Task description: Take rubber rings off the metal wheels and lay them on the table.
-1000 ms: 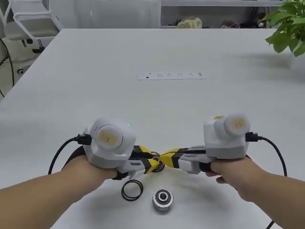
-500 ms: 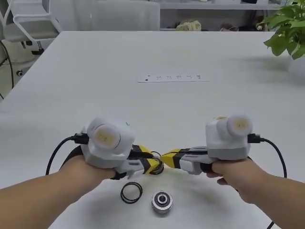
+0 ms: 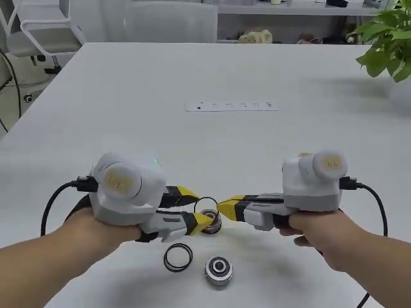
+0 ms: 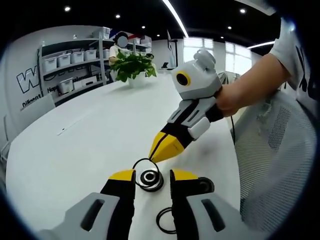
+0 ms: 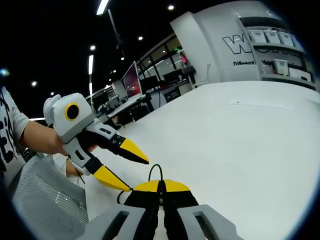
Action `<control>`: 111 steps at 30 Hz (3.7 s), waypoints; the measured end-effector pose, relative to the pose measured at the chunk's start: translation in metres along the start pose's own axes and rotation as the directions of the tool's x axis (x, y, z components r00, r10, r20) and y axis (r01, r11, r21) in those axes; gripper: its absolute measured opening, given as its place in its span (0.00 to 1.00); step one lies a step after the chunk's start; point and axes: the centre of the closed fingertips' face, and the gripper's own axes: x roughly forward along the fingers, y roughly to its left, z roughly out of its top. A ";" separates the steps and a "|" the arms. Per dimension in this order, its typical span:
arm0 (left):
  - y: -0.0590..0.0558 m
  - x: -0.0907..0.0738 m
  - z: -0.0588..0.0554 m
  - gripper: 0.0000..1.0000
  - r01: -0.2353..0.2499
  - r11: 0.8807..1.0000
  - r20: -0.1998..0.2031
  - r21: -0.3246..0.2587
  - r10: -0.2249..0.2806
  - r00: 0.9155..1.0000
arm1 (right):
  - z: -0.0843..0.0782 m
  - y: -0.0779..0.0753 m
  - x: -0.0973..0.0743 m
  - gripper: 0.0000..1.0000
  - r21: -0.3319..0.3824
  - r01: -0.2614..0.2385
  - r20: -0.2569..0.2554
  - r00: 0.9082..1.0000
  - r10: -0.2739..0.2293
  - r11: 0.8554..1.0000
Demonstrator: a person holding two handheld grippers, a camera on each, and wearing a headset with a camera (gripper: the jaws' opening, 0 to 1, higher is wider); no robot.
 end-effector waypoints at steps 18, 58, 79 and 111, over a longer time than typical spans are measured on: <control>-0.013 -0.037 0.007 0.45 -0.002 1.000 0.050 -0.026 0.003 0.999 | 0.005 0.022 0.002 0.00 0.002 -0.050 0.007 0.999 0.050 0.999; -0.025 -0.076 -0.021 0.69 -0.053 0.997 0.038 -0.060 0.055 0.998 | -0.034 0.064 0.020 0.00 0.040 -0.160 -0.126 0.978 0.164 0.986; -0.026 -0.072 -0.025 0.69 -0.049 0.997 0.029 -0.059 0.050 0.998 | -0.051 0.057 0.027 0.00 0.068 -0.135 -0.178 0.973 0.145 0.989; -0.029 -0.071 -0.028 0.68 -0.036 0.997 0.009 -0.068 0.037 0.999 | -0.048 0.050 0.027 0.11 0.026 -0.109 -0.174 0.978 0.112 0.994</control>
